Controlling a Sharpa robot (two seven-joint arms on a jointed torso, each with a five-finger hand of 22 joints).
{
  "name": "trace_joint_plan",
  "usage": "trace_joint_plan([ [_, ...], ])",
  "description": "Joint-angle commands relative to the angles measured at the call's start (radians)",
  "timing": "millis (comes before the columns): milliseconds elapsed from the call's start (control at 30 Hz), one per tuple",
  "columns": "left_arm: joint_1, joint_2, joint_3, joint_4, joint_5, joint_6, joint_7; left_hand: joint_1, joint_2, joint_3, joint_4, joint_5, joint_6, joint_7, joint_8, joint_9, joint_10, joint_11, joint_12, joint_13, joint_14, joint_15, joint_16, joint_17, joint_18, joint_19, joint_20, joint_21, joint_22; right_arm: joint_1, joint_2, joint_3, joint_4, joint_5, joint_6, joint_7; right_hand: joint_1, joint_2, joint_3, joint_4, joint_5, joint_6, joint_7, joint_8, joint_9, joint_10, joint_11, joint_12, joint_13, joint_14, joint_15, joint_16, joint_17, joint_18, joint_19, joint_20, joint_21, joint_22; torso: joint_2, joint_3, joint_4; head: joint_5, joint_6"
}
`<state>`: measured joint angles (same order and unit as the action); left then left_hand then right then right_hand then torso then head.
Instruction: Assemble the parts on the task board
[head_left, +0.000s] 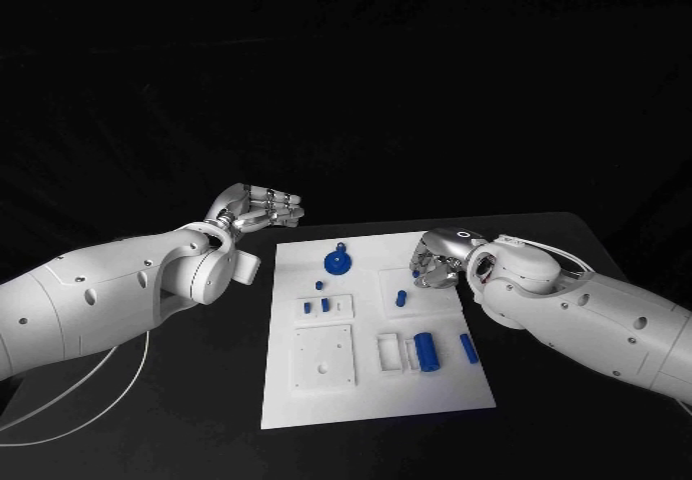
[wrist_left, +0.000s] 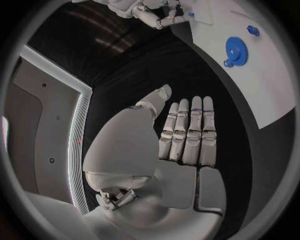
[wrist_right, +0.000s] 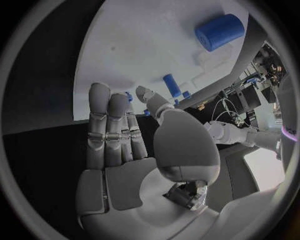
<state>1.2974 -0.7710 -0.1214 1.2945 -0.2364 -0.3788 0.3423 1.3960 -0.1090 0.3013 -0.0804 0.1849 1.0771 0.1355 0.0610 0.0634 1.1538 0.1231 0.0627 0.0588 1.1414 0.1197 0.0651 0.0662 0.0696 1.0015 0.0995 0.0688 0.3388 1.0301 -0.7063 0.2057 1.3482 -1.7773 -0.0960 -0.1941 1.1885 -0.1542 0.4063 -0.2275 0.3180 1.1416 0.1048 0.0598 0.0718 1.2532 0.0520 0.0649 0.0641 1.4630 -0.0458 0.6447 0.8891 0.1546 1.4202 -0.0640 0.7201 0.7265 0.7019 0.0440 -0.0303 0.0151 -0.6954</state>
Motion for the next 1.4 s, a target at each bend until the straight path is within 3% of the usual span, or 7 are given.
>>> trace_joint_plan([
  [33,0.003,0.002,0.001,0.001,0.019,0.007,0.020,0.003,0.005,-0.003,-0.002,0.005,-0.007,0.002,0.002,0.000,-0.009,-0.001,-0.003,-0.001,-0.001,0.000,-0.005,-0.001,-0.002,0.008,0.001,0.003,-0.002,-0.001,0.007,-0.008,-0.005,-0.049,0.004,-0.024,0.003,-0.003,0.019,-0.001,-0.015,0.007,-0.003,0.003,0.000,0.009,0.000,-0.004,0.000,0.001,0.005,0.008,0.002,0.006,0.009,0.001,-0.007,0.010,0.000,-0.0002,0.0002,0.002,0.000],
  [367,0.003,0.004,0.001,0.000,0.020,0.011,0.016,0.003,0.007,-0.003,-0.002,0.005,-0.006,0.001,0.002,0.001,-0.007,-0.001,-0.003,-0.001,0.000,-0.001,-0.004,-0.001,-0.002,0.009,0.001,0.003,-0.007,-0.001,0.028,-0.030,-0.020,-0.079,-0.018,-0.040,0.009,0.004,0.123,0.006,-0.086,0.031,-0.008,0.004,0.002,0.033,-0.008,-0.004,0.000,0.001,0.002,0.017,0.005,0.001,0.016,-0.002,-0.011,0.046,0.000,0.0002,0.0001,0.004,-0.007],
  [633,0.003,0.005,0.001,-0.001,0.021,0.014,0.013,0.002,0.008,-0.002,-0.002,0.005,-0.005,0.001,0.002,0.001,-0.006,-0.002,-0.003,-0.001,0.001,-0.001,-0.004,-0.001,-0.003,0.010,0.000,0.003,-0.011,-0.002,0.037,-0.037,-0.026,-0.089,-0.027,-0.047,0.019,0.015,0.208,0.017,-0.135,0.065,-0.014,0.004,0.006,0.064,-0.018,-0.003,0.002,-0.002,-0.006,0.024,0.007,-0.008,0.018,-0.010,-0.005,0.082,0.000,-0.0001,-0.0003,0.005,-0.005],
  [933,0.003,0.007,0.001,-0.003,0.021,0.017,0.010,0.002,0.009,-0.002,-0.001,0.005,-0.003,0.001,0.002,0.001,-0.004,-0.003,-0.003,-0.001,0.002,-0.002,-0.004,-0.001,-0.003,0.011,0.000,0.003,-0.014,-0.002,0.045,-0.039,-0.029,-0.106,-0.032,-0.058,0.021,0.031,0.289,0.005,-0.125,0.100,-0.020,0.004,0.012,0.100,-0.025,-0.003,0.004,-0.004,-0.013,0.025,0.006,-0.014,0.016,-0.017,-0.007,0.128,0.000,0.0002,-0.0001,0.005,-0.009],
  [1400,0.003,0.008,0.001,-0.012,0.021,0.023,0.008,0.002,0.009,-0.002,-0.001,0.005,-0.003,0.001,0.002,0.001,-0.004,-0.003,-0.003,-0.001,0.002,-0.002,-0.004,-0.001,-0.003,0.011,0.000,0.003,-0.014,-0.002,0.047,-0.040,-0.025,-0.132,-0.080,-0.081,0.020,0.031,0.328,-0.011,-0.152,0.124,-0.028,0.004,0.021,0.127,-0.033,-0.002,0.005,-0.001,-0.020,0.023,0.001,-0.017,0.020,-0.025,-0.009,0.181,-0.001,0.0006,0.0001,0.003,-0.011],
])
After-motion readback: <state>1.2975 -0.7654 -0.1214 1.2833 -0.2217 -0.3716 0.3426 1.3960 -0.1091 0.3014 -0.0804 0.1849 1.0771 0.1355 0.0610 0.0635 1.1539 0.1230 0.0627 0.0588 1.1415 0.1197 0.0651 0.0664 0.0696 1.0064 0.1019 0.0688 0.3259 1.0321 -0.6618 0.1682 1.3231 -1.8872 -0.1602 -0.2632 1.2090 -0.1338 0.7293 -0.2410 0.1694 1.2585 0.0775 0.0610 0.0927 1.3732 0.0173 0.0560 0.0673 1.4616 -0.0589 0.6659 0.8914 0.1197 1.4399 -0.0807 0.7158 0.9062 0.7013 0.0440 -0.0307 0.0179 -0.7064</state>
